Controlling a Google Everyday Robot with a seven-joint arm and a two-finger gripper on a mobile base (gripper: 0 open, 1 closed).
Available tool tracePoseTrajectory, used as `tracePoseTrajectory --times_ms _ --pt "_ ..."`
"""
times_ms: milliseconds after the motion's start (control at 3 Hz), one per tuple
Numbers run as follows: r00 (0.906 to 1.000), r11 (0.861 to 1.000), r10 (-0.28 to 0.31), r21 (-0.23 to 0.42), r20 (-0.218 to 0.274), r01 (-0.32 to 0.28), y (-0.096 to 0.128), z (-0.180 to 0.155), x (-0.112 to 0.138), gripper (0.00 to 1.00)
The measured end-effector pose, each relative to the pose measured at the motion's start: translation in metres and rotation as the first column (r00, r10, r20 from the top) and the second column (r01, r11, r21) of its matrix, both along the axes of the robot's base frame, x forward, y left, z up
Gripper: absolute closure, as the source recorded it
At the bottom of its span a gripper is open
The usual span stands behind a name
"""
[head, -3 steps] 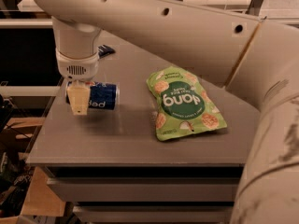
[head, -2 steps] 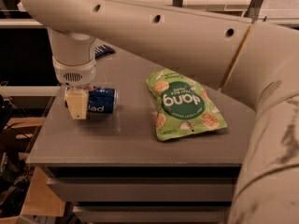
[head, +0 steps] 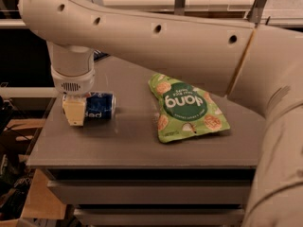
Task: Knock pepsi can over
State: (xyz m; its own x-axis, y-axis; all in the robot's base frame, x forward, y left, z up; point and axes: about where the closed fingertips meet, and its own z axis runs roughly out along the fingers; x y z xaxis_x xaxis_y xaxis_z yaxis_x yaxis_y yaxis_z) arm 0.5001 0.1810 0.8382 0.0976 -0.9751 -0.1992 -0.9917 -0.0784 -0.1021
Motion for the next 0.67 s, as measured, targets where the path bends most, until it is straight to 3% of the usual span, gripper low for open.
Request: tracePoseTrajectory --times_ms 667 --pt "1.0 1.0 0.004 0.026 -0.008 -0.004 0.0032 -0.0009 0.0015 0.36"
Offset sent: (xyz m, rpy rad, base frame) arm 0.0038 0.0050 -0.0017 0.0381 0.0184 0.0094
